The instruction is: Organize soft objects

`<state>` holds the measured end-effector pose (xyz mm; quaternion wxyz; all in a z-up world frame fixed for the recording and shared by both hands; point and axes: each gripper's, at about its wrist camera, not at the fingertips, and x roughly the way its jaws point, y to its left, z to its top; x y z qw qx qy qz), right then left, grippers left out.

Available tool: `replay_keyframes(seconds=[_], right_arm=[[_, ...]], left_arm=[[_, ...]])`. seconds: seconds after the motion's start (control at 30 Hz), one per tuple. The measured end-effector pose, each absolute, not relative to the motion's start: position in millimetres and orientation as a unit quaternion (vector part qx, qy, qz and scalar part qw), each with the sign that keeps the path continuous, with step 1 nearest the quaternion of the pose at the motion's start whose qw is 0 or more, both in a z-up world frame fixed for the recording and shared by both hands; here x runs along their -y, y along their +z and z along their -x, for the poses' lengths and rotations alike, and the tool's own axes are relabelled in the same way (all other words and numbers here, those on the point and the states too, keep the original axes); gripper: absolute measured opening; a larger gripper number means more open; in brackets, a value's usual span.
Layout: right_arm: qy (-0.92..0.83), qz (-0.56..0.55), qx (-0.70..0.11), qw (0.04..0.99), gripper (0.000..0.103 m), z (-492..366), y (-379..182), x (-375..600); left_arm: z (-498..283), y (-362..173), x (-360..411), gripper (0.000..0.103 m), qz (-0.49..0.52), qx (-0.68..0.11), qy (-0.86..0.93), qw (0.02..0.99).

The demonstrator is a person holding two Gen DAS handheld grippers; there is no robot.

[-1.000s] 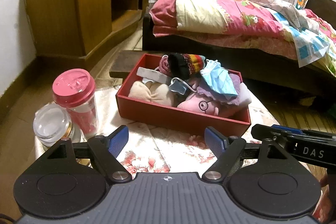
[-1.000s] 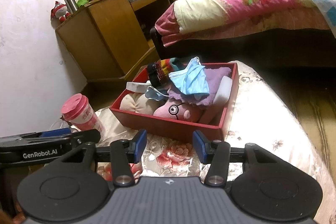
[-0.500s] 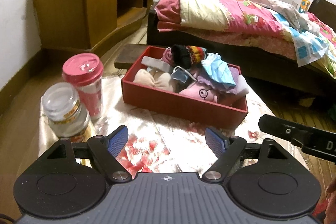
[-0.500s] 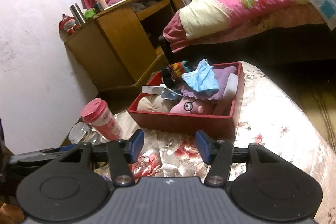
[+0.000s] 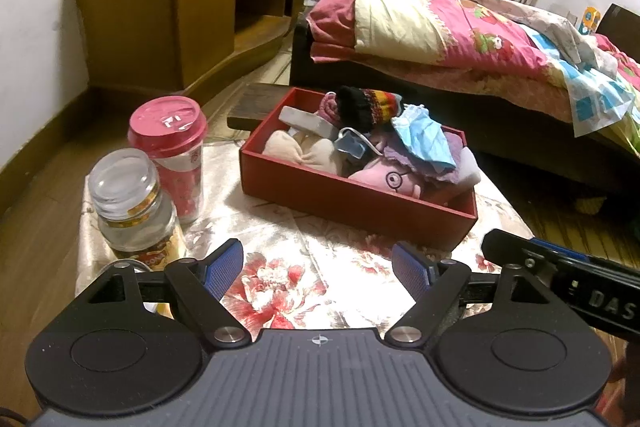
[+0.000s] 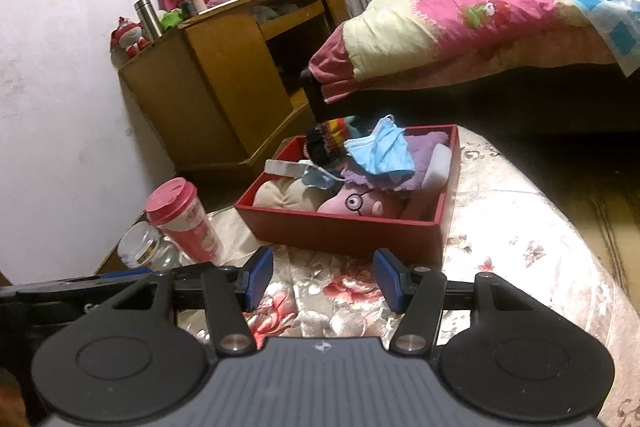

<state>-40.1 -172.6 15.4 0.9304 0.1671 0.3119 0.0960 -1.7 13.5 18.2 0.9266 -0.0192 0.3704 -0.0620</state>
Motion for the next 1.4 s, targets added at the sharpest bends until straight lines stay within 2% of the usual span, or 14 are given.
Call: replay_keyframes(seconds=[1.4], right_arm=[[0.087,-0.18,-0.317,0.927,0.027,36.9,6.0,174.6]], left_arm=[[3.2,17.3,2.1,0.08,-0.013,-0.354,-0.047,0.934]])
